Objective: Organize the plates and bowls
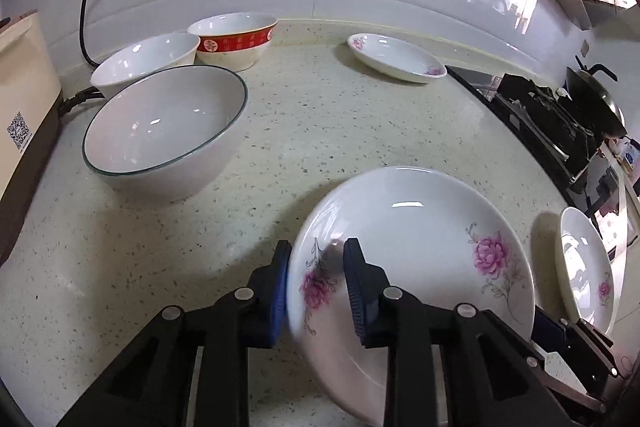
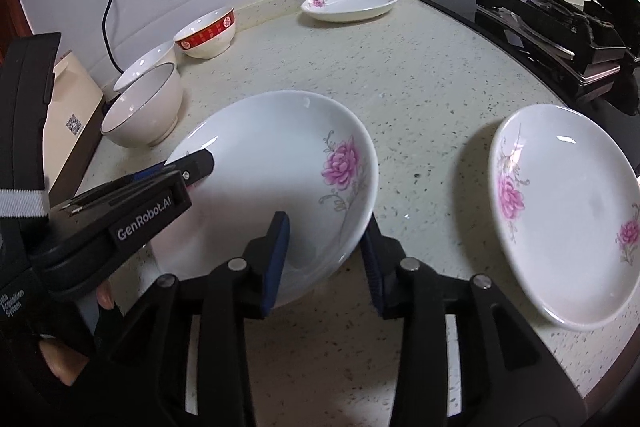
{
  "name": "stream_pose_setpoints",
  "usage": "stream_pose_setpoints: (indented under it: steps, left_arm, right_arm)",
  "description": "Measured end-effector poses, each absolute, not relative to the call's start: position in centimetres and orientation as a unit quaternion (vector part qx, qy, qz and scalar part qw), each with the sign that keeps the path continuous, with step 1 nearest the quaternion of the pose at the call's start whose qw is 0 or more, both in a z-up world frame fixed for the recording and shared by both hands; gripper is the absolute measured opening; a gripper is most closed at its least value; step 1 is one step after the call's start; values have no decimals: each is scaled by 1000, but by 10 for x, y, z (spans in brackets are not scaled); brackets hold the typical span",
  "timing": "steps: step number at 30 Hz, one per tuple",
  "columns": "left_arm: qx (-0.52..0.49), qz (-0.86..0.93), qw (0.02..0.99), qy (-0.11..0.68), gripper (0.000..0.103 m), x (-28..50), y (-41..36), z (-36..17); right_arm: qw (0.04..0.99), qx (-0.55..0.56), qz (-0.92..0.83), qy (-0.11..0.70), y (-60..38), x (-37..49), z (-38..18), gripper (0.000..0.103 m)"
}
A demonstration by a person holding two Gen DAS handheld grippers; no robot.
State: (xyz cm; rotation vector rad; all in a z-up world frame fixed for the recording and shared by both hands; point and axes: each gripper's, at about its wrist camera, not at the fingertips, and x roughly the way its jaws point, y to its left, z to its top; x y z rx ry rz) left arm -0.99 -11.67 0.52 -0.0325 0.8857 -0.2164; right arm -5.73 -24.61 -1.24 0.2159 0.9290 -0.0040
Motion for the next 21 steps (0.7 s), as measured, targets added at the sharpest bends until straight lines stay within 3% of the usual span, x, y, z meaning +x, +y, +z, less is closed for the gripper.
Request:
stream_pose_setpoints:
  steps: [21]
  left_arm:
    - [-1, -96, 901, 422, 28, -14, -120, 7]
  right_arm:
    - [893, 95, -21, 439, -246, -59, -12, 33]
